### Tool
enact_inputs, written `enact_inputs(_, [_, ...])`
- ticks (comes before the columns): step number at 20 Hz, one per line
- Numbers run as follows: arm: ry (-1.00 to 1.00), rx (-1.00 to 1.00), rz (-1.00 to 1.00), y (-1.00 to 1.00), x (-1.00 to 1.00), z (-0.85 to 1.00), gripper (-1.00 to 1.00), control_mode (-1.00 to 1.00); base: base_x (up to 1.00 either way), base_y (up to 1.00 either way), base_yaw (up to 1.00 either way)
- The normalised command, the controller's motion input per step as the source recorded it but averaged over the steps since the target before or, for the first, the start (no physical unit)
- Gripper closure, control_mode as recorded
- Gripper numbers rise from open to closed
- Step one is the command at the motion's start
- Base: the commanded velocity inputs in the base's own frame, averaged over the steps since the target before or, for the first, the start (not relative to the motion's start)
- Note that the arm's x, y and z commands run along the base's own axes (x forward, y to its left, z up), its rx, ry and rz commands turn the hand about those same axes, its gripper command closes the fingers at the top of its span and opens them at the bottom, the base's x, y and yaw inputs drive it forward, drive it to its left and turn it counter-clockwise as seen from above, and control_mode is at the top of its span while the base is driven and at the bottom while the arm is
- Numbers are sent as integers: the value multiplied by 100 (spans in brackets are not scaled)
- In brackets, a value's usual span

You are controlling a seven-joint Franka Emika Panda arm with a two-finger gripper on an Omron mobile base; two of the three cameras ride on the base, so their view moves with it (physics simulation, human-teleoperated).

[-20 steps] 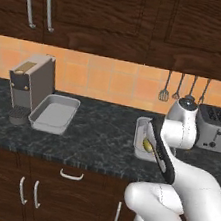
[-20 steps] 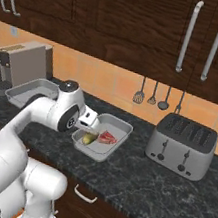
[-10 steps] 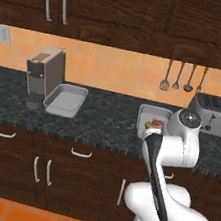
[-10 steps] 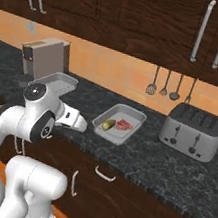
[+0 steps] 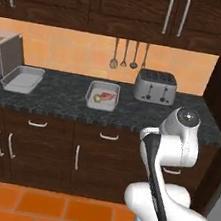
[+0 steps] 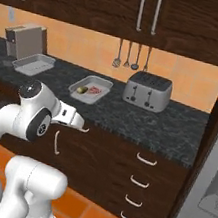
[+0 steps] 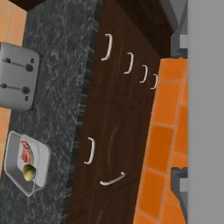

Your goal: Place one cucumber and one steak in each tupperware on the nearby counter, to pack two identical lunches.

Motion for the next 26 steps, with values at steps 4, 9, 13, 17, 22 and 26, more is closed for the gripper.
enact_inputs(4, [0, 0, 0, 0, 0, 0, -100, 100, -56, -100, -26])
enact_inputs(9, [0, 0, 0, 0, 0, 0, -100, 100, -44, -100, -22])
enact_inputs(13, [0, 0, 0, 0, 0, 0, -100, 100, -8, -100, -19])
enact_inputs(17, [0, 0, 0, 0, 0, 0, -100, 100, 0, -100, -15])
enact_inputs(22, [0, 0, 0, 0, 0, 0, -100, 100, 1, -100, -5])
enact_inputs(26, [0, 0, 0, 0, 0, 0, -100, 100, 20, -85, 0])
